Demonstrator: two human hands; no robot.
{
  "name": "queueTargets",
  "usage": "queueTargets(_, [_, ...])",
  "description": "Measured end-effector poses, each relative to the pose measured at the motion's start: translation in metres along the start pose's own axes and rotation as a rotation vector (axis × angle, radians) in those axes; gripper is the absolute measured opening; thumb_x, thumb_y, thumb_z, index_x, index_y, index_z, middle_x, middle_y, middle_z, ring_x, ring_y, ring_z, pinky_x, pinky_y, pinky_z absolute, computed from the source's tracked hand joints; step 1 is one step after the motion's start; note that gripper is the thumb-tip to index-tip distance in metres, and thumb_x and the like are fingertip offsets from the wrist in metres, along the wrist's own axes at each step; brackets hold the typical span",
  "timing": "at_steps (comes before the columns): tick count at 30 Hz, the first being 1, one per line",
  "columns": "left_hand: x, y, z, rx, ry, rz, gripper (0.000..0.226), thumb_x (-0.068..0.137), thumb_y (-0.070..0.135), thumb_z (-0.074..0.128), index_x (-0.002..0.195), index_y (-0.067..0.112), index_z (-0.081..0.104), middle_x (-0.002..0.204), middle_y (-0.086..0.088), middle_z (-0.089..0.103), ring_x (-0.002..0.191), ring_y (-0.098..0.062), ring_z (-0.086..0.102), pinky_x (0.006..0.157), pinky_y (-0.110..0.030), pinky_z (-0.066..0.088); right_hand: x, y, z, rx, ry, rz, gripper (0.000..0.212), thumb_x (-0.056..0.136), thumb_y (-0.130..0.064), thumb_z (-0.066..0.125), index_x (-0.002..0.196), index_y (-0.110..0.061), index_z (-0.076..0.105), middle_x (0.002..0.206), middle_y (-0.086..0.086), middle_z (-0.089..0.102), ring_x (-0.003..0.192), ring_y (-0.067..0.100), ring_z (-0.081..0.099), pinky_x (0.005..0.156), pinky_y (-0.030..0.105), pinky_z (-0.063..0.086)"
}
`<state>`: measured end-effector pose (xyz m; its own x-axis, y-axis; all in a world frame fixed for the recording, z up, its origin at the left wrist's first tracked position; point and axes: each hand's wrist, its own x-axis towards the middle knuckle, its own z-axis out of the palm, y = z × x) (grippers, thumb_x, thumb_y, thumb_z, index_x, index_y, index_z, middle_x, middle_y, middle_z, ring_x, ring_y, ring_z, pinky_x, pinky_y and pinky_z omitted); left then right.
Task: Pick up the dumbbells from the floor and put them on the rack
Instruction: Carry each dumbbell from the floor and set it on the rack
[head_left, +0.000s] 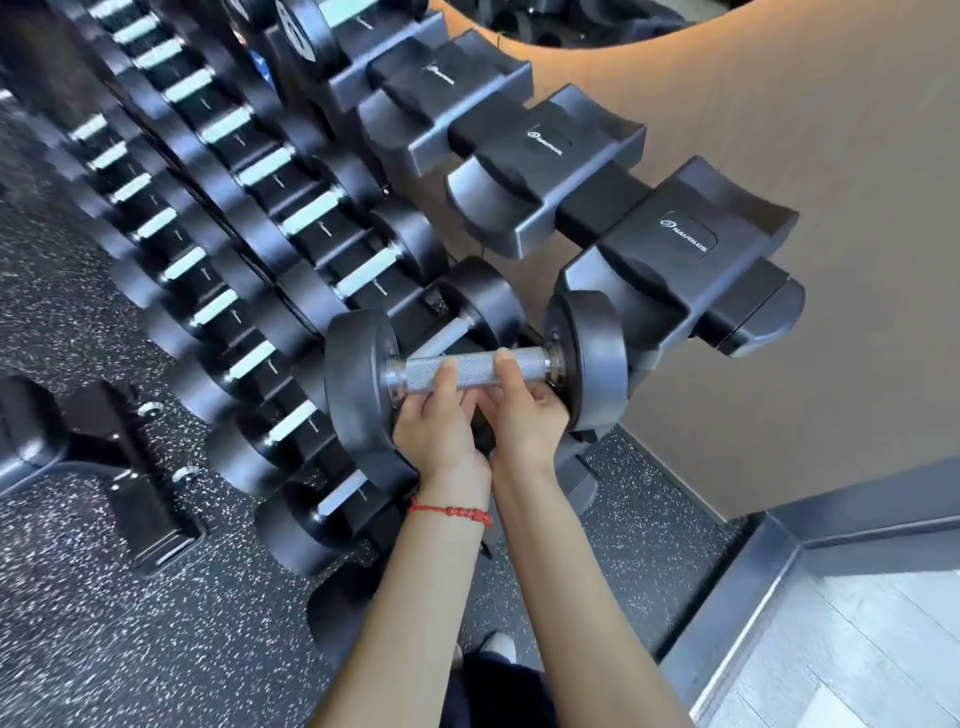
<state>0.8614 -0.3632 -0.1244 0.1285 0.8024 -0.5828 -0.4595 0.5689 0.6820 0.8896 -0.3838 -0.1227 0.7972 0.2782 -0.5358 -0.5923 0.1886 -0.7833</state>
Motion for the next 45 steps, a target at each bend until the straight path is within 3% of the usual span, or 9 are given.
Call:
queueTargets(6, [0.005,0.011,0.027,-0.040,0.005,0.031,0.023,0.085,0.004,0.061,0.105,-0.008,0.060,0.096,-0.018,0.066,0.092,-0.030,0.067,0.087,-0.037,0.056,0.012,-0.021,0.018,-0.003,-0.064,0.000,0.021,0.081,-0.016,0.068,0.069,-0.009,0.053,0.068,0.009,0.060,0.061,0.017,0.060,0.058,0.024,0.053])
queueTargets(10, [0.007,0.009,0.053,-0.065,0.026,0.075,0.015,0.085,0.006,0.062,0.096,-0.003,0.062,0.088,-0.014,0.067,0.080,-0.024,0.068,0.079,-0.033,0.058,0.032,-0.039,0.025,-0.036,-0.116,0.011,0.022,0.080,-0.018,0.069,0.068,-0.010,0.052,0.069,0.009,0.063,0.064,0.019,0.062,0.065,0.029,0.054])
queueTargets(14, [0.009,-0.002,0.083,-0.102,0.093,0.124,0.028,0.083,0.008,0.064,0.108,-0.007,0.062,0.102,-0.019,0.068,0.093,-0.027,0.069,0.083,-0.035,0.057,0.057,-0.064,0.026,-0.097,-0.202,0.017,0.023,0.080,-0.020,0.069,0.067,-0.010,0.052,0.071,0.010,0.064,0.069,0.021,0.064,0.074,0.034,0.055])
queueTargets(19, [0.002,-0.021,0.133,-0.180,0.174,0.183,0.025,0.084,0.008,0.065,0.106,-0.004,0.063,0.104,-0.018,0.068,0.092,-0.025,0.069,0.080,-0.030,0.058,0.093,-0.103,0.020,-0.181,-0.309,0.050,0.029,0.079,-0.022,0.070,0.063,-0.011,0.049,0.067,0.008,0.062,0.068,0.020,0.061,0.077,0.036,0.055])
queueTargets(22, [0.001,-0.031,0.159,-0.211,0.203,0.209,0.019,0.084,0.008,0.064,0.100,-0.002,0.064,0.098,-0.016,0.068,0.086,-0.023,0.069,0.075,-0.027,0.059,0.113,-0.124,0.020,-0.216,-0.345,0.052,0.032,0.079,-0.022,0.070,0.061,-0.012,0.046,0.059,0.004,0.060,0.062,0.019,0.059,0.078,0.038,0.054])
queueTargets(25, [-0.001,-0.036,0.182,-0.269,0.206,0.231,0.004,0.085,0.004,0.062,0.081,0.005,0.063,0.081,-0.009,0.066,0.071,-0.018,0.065,0.063,-0.022,0.058,0.130,-0.139,0.021,-0.234,-0.376,0.039,0.033,0.079,-0.023,0.070,0.059,-0.011,0.047,0.058,0.003,0.060,0.060,0.018,0.060,0.077,0.037,0.054])
queueTargets(31, [0.001,-0.037,0.210,-0.310,0.230,0.258,0.012,0.085,0.003,0.061,0.074,0.007,0.061,0.073,-0.006,0.064,0.053,-0.009,0.065,0.051,-0.018,0.054,0.152,-0.156,0.028,-0.234,-0.425,0.097,0.027,0.079,-0.024,0.071,0.066,-0.007,0.053,0.070,0.010,0.063,0.067,0.022,0.063,0.074,0.035,0.056])
queueTargets(34, [0.008,-0.033,0.219,-0.301,0.236,0.252,0.012,0.084,0.004,0.062,0.073,0.008,0.061,0.073,-0.006,0.064,0.059,-0.011,0.064,0.053,-0.017,0.055,0.159,-0.160,0.037,-0.211,-0.434,0.106,0.024,0.080,-0.022,0.070,0.073,-0.003,0.057,0.075,0.013,0.064,0.070,0.022,0.064,0.073,0.032,0.057])
queueTargets(45, [0.048,-0.010,0.248,-0.293,0.177,0.236,0.017,0.084,0.006,0.064,0.068,0.011,0.059,0.069,-0.003,0.064,0.052,-0.006,0.064,0.056,-0.018,0.055,0.179,-0.177,0.081,-0.158,-0.410,0.059,0.021,0.082,-0.020,0.069,0.081,-0.004,0.057,0.088,0.015,0.066,0.080,0.024,0.068,0.072,0.027,0.057])
